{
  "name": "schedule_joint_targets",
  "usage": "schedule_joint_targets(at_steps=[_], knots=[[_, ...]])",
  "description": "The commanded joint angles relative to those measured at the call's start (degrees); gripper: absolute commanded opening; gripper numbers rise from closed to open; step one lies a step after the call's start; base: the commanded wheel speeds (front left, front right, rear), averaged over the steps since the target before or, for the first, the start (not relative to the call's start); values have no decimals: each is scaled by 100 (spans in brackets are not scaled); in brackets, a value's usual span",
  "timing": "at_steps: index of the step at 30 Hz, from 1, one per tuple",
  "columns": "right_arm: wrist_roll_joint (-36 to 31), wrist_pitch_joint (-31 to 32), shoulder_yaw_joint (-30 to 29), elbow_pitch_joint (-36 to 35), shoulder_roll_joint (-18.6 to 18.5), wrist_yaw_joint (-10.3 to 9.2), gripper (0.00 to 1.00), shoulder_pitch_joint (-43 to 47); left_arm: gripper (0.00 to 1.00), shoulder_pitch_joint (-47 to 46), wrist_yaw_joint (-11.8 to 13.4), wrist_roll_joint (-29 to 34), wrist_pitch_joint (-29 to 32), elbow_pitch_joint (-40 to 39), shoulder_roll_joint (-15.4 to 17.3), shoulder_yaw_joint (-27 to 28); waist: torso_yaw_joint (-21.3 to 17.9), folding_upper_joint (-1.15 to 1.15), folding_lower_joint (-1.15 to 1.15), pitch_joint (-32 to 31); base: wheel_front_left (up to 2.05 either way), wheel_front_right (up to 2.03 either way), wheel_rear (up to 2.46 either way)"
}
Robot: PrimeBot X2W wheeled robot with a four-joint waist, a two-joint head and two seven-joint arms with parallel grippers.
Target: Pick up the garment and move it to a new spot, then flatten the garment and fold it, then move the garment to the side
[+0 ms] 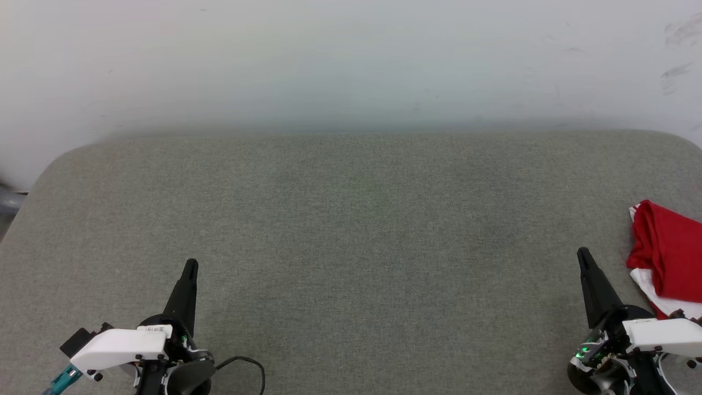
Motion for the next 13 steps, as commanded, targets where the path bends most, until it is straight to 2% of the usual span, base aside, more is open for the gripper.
schedule_joint_targets(at_steps=[1, 13], knots=[[123, 16, -5, 37, -6, -2, 0, -96, 0, -58, -28, -104, 28, 11, -17, 45, 0, 0, 0, 1, 0, 0, 0], [117, 30, -16, 40, 8, -2, 0, -92, 0, -58, -33, -107, 45, 11, -22, 51, 0, 0, 0, 3, 0, 0, 0]])
